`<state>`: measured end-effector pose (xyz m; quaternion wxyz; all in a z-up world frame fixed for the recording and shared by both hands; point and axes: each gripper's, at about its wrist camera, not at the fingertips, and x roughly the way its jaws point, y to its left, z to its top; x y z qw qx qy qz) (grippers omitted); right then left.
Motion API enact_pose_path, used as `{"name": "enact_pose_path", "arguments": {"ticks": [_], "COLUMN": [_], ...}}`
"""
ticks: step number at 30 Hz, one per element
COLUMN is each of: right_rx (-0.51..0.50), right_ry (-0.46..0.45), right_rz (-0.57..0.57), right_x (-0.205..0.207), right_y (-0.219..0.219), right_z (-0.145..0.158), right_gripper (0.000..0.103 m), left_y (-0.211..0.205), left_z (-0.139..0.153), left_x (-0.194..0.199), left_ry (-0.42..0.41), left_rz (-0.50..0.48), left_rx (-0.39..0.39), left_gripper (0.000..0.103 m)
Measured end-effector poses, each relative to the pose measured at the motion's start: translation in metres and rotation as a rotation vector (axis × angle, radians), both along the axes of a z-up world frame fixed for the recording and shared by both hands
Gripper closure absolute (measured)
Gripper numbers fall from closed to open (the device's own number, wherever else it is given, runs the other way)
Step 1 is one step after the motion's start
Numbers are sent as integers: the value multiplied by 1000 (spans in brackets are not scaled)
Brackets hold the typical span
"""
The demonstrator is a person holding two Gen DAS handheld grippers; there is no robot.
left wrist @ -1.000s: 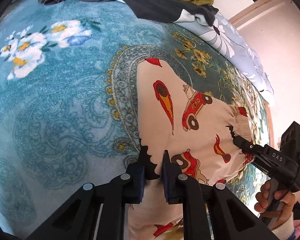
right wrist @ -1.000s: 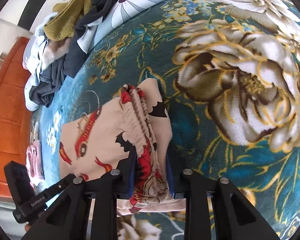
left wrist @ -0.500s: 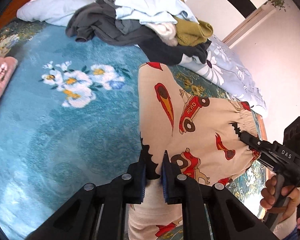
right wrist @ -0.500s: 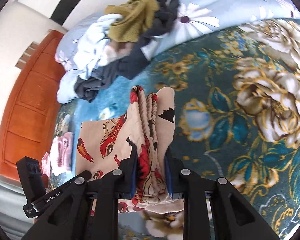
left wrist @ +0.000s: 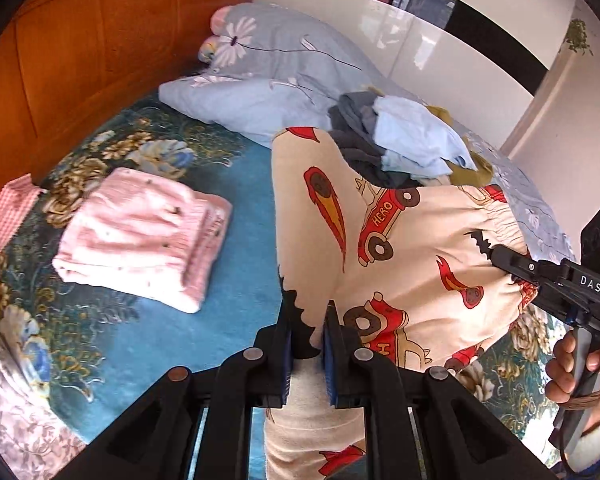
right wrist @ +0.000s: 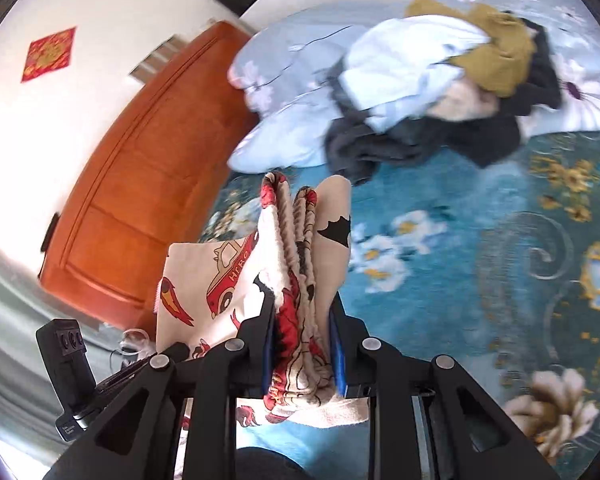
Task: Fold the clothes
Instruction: 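Carry the folded pajamas with both grippers over to the pink towel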
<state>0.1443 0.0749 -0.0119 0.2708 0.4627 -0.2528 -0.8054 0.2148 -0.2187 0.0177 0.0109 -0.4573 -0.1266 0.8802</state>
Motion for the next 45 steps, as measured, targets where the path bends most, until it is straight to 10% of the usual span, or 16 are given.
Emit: {"name": "enact_pose_path", "arguments": {"ticks": [20,45], "right_rx": [17,-31], "right_ry": [-119,-264], "right_rz": [324,123], "right_x": [-51,-121], "right_y": [-239,-331], "right_z": [-30,-142], "right_gripper": [78,78], "left_y": [-210,-292], "left_z": [-34,-129], "left_x": [-10,-189], "left_ry": [-131,-320], "left_rz": [228,44], "left_rx": [-8,-191], "left_gripper": [89,89]}}
